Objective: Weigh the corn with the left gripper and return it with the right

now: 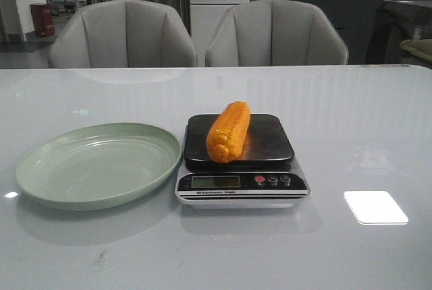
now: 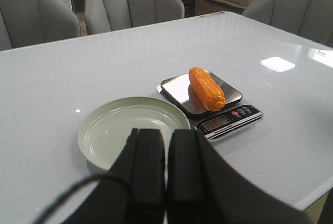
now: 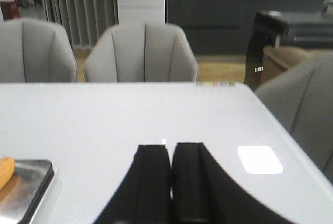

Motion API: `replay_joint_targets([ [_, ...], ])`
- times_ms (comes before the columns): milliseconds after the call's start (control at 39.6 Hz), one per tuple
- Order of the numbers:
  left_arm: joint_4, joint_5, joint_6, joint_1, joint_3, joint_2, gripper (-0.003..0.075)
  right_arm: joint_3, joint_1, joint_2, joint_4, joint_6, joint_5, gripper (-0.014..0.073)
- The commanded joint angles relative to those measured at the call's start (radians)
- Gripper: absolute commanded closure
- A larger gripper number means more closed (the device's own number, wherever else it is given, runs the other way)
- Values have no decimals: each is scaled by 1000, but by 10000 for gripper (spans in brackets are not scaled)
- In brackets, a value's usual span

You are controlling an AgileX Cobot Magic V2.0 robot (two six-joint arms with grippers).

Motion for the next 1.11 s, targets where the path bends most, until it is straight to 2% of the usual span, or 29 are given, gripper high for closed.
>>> replay_joint_targets([
  [0, -1, -80, -1, 0, -22, -17, 607, -86, 0, 79, -3, 2, 55, 435],
  [227, -1, -80, -1, 0, -22, -17, 607, -97, 0, 105, 2, 2, 149, 435],
  [455, -1, -80, -1, 0, -22, -17, 607, -97, 2, 105, 30, 2, 152, 433],
  [581, -1, -80, -1, 0, -22, -17, 607, -97, 41, 111, 53, 2, 184, 421],
  [682, -1, -80, -1, 0, -22, -17, 607, -100, 96, 128, 52, 1, 220, 331],
  [834, -1, -80, -1, 0, -22, -17, 607, -101, 166, 166, 52, -16, 224, 81],
  [910, -1, -80, -1, 0, -22, -17, 607, -101, 198, 187, 52, -40, 219, -8],
  [1087, -1, -80, -1, 0, -22, -17, 607, -132, 290, 248, 52, -54, 238, -10],
])
